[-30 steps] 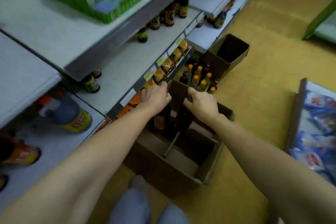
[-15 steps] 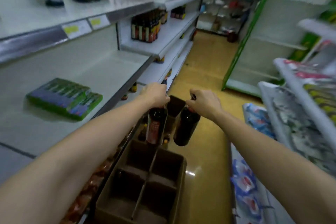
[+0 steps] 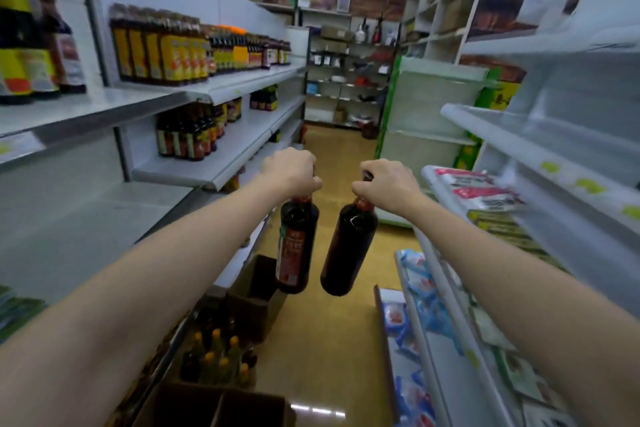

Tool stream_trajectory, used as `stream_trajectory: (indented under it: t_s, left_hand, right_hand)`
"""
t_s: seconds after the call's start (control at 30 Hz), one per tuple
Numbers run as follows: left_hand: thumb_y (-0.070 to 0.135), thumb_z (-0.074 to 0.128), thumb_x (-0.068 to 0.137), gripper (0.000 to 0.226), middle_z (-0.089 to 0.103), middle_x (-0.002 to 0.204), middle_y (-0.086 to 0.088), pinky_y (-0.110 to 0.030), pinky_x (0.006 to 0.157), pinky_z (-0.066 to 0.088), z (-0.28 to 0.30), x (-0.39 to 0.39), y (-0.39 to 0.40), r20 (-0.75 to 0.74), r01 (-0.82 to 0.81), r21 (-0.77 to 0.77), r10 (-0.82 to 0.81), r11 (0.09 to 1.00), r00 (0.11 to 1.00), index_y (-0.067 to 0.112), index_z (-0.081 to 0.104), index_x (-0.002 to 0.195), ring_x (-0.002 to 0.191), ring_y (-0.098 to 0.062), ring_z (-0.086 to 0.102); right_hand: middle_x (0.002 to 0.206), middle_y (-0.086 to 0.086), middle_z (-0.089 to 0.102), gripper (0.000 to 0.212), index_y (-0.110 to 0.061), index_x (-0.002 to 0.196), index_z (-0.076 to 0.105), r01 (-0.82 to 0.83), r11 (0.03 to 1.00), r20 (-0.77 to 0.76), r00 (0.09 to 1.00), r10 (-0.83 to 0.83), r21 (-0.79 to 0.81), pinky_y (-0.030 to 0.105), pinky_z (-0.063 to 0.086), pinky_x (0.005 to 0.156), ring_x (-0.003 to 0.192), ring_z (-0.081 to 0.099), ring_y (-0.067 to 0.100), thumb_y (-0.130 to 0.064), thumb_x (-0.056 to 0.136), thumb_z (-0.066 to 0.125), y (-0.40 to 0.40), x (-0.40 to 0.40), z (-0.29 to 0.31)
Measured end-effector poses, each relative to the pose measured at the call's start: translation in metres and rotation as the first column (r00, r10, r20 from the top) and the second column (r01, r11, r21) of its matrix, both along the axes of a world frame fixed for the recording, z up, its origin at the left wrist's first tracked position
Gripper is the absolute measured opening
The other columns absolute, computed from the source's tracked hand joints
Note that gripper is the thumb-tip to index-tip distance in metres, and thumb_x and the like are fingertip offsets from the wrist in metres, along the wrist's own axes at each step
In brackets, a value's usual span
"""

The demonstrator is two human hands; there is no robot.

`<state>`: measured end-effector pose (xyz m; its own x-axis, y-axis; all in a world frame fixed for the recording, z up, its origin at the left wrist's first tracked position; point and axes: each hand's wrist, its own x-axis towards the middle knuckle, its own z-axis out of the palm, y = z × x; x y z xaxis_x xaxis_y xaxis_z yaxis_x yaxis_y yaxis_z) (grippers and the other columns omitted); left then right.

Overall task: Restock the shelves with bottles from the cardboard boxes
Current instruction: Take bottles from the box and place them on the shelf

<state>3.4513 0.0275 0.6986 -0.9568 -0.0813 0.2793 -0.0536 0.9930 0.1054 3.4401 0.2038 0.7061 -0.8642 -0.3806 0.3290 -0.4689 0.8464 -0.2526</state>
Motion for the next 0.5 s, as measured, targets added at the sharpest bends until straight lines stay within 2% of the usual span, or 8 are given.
stream_trajectory:
  t_s: [0.13,0.3,0.37,0.5]
  left_hand:
    - [0.028,0.053,0.089,0.037,0.03,0.054,-0.001,-0.022,0.045,0.021,0.009,-0.06,0.024,-0.004,-0.03,0.048,0.03,0.998,1.0,0.015,0.033,0.06,0.046,-0.019,0.029]
    - [0.026,0.055,0.085,0.035,0.036,0.054,0.0,-0.023,0.046,0.026,0.037,-0.12,0.036,-0.061,-0.093,0.091,0.099,0.991,0.993,0.017,0.036,0.058,0.053,-0.021,0.039]
    - [0.028,0.055,0.086,0.035,0.038,0.052,0.001,-0.021,0.044,0.025,0.042,-0.151,0.038,-0.087,-0.129,0.102,0.138,0.986,0.987,0.016,0.038,0.058,0.047,-0.018,0.037]
    - [0.034,0.053,0.09,0.04,0.04,0.053,0.0,-0.02,0.044,0.028,0.042,-0.223,0.024,-0.116,-0.193,0.139,0.209,0.971,0.971,0.014,0.038,0.058,0.046,-0.017,0.039]
  right_hand:
    - [0.063,-0.001,0.048,0.028,-0.017,0.062,0.043,-0.067,0.996,-0.024,0.997,0.069,0.063,0.031,0.035,0.06,0.075,0.051,0.027,-0.027,0.082,0.058,0.039,-0.064,0.03]
    - [0.069,0.004,0.055,0.022,-0.014,0.067,0.05,-0.092,0.992,-0.089,0.991,0.1,0.086,0.034,0.045,0.067,0.077,0.057,0.03,-0.029,0.081,0.06,0.06,-0.144,0.051]
    - [0.072,0.008,0.057,0.022,-0.013,0.067,0.051,-0.089,0.995,-0.083,0.992,0.093,0.052,0.034,0.046,0.067,0.079,0.058,0.031,-0.028,0.08,0.061,0.063,-0.182,0.049]
    - [0.072,0.009,0.058,0.023,-0.012,0.065,0.05,-0.107,0.994,-0.063,0.992,0.107,0.002,0.032,0.041,0.062,0.079,0.06,0.032,-0.027,0.079,0.06,0.048,-0.264,0.042]
